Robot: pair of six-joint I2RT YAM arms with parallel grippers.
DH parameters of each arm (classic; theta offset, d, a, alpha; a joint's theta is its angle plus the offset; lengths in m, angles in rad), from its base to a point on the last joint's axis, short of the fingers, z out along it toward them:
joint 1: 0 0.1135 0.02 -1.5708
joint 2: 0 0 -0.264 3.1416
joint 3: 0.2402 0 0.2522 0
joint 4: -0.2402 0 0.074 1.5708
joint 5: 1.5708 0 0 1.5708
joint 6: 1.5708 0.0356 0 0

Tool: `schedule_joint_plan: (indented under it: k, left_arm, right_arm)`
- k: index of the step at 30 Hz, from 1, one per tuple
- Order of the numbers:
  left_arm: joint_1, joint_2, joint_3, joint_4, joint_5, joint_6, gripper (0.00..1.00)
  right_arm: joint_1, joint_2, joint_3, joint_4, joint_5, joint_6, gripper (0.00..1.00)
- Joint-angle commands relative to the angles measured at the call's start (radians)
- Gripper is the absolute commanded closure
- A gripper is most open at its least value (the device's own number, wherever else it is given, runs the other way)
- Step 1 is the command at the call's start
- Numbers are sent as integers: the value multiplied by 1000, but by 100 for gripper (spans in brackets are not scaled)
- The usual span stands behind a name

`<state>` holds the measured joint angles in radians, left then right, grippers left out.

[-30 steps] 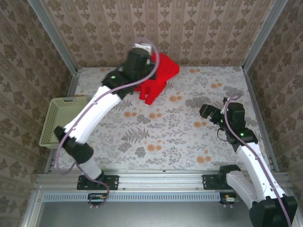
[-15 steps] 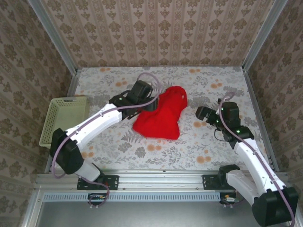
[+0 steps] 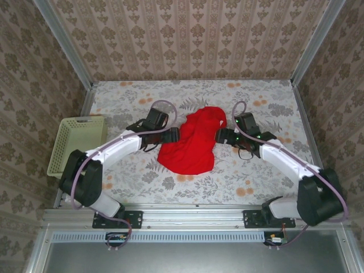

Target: Fold the inside-out t-shirt

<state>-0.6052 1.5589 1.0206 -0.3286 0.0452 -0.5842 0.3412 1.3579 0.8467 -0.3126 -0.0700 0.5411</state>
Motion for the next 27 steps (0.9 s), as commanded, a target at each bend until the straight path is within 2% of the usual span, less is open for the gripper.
schedule_joint_plan:
  k: [1, 4, 8, 16, 18, 21, 23, 27]
  left_arm:
    - [2, 70, 14, 78, 123, -6, 21]
    - [1, 141, 61, 55, 155, 14, 28]
    - [1, 183, 78, 55, 160, 18, 44]
    - [-10, 143, 94, 14, 113, 46, 78]
    - [-17, 118, 94, -6, 87, 56, 85]
    - [-24, 74, 83, -22, 61, 67, 93]
    - [-24, 42, 84, -43, 45, 74, 100]
    - [-24, -45, 101, -86, 1, 90, 100]
  right_arm:
    - [16, 113, 69, -19, -24, 15, 11]
    - [17, 202, 104, 1, -80, 19, 20]
    - [29, 279, 150, 17, -128, 19, 34]
    - [61, 371, 216, 7, -139, -13, 66]
    - [65, 364, 219, -2, -123, -18, 78]
    - [68, 318, 216, -29, -87, -37, 89]
    - [73, 271, 216, -65, -34, -57, 94]
    - [75, 138, 209, -139, 82, -90, 99]
